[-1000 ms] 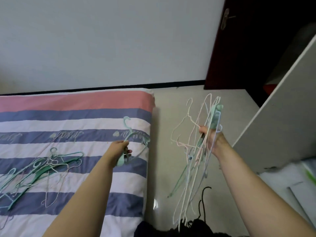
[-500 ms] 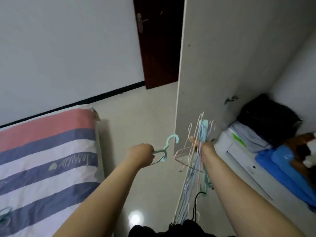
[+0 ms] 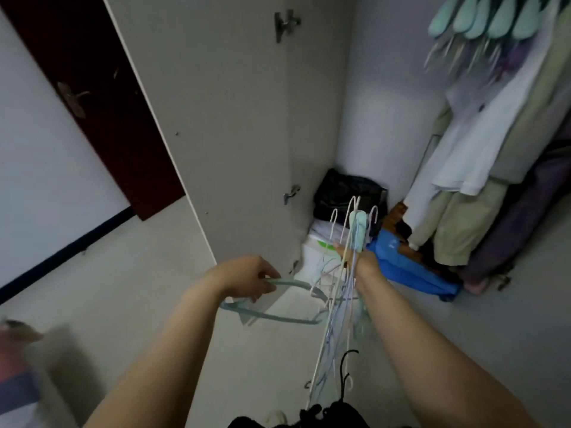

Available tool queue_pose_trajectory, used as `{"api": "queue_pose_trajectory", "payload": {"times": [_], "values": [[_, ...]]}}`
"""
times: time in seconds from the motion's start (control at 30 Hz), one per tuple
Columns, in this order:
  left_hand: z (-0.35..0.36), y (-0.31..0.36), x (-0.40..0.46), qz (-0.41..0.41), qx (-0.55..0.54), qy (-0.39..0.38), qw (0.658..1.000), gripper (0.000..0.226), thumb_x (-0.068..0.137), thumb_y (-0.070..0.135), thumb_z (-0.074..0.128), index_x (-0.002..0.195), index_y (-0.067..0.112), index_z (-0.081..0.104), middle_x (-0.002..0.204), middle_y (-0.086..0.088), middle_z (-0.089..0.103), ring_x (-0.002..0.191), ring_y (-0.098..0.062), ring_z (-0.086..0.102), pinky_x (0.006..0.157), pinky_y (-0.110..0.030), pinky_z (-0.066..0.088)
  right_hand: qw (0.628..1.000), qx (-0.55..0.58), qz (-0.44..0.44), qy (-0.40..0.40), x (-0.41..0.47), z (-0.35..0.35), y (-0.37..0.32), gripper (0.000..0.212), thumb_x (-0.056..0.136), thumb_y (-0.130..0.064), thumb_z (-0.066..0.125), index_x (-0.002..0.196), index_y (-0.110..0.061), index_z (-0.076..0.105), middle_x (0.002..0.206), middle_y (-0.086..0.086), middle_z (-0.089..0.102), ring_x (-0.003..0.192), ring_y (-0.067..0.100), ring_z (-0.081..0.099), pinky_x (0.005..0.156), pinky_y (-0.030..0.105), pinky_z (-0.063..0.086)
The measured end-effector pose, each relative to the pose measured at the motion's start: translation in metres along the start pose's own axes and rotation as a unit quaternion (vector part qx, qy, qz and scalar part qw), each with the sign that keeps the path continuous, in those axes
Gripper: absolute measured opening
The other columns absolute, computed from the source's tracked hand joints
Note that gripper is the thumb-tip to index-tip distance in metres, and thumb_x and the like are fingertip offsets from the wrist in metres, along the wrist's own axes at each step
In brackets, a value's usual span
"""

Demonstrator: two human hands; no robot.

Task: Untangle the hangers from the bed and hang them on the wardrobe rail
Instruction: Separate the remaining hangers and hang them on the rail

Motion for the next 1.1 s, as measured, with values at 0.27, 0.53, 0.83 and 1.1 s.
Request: {"api": "queue_pose_trajectory", "payload": {"times": [0.27, 0.53, 0.83, 1.1], "values": [[-0.07, 0.014, 0.048, 0.068, 0.223, 0.12, 0.965, 0.025, 0.094, 0.034, 0.05, 0.116, 0.034, 0.061, 0.105, 0.005, 0.066, 0.099, -0.021, 0.062, 0.076, -0.031, 0.046, 0.996, -0.012, -0.089, -0.024, 0.032, 0.021, -0.052, 0.049, 0.079, -0.029, 0.074, 0.116, -0.001, 0.059, 0.106, 0.011, 0.065, 0.09, 0.023, 0.063, 0.087, 0.037, 0.055], [-0.1, -0.001, 0.082, 0.09, 0.181, 0.072, 0.977, 0.019, 0.092, 0.035, 0.051, 0.107, 0.035, 0.063, 0.089, 0.011, 0.067, 0.083, -0.013, 0.063, 0.068, -0.028, 0.047, 0.998, -0.012, -0.061, 0.014, 0.059, 0.016, -0.062, 0.034, 0.078, -0.018, 0.077, 0.103, 0.003, 0.066, 0.099, 0.018, 0.066, 0.08, 0.026, 0.062, 0.069, 0.031, 0.054], [-0.163, 0.014, 0.142, 0.13, 0.114, -0.027, 0.985, 0.018, 0.086, 0.017, 0.067, 0.101, 0.027, 0.072, 0.082, 0.01, 0.072, 0.063, 0.01, 0.058, 0.063, -0.01, 0.04, 0.996, 0.005, -0.082, -0.039, 0.1, 0.004, -0.089, 0.036, 0.078, -0.021, 0.077, 0.102, 0.004, 0.067, 0.101, 0.018, 0.067, 0.093, 0.029, 0.063, 0.081, 0.034, 0.053], [-0.226, 0.077, 0.19, 0.121, 0.12, -0.078, 0.982, 0.023, 0.091, 0.011, 0.061, 0.11, 0.019, 0.07, 0.087, 0.009, 0.075, 0.069, -0.004, 0.07, 0.068, -0.004, 0.043, 0.989, 0.014, -0.114, -0.09, 0.149, -0.035, -0.145, 0.008, 0.083, -0.017, 0.073, 0.084, -0.016, 0.065, 0.088, -0.001, 0.066, 0.09, 0.016, 0.062, 0.086, 0.028, 0.045]]}}
Point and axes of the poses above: each hand's wrist, its own x-axis towards the middle knuckle, its own z-axis out of the palm, y = z × x, the point moved 3 cm from there along x, towards the middle knuckle
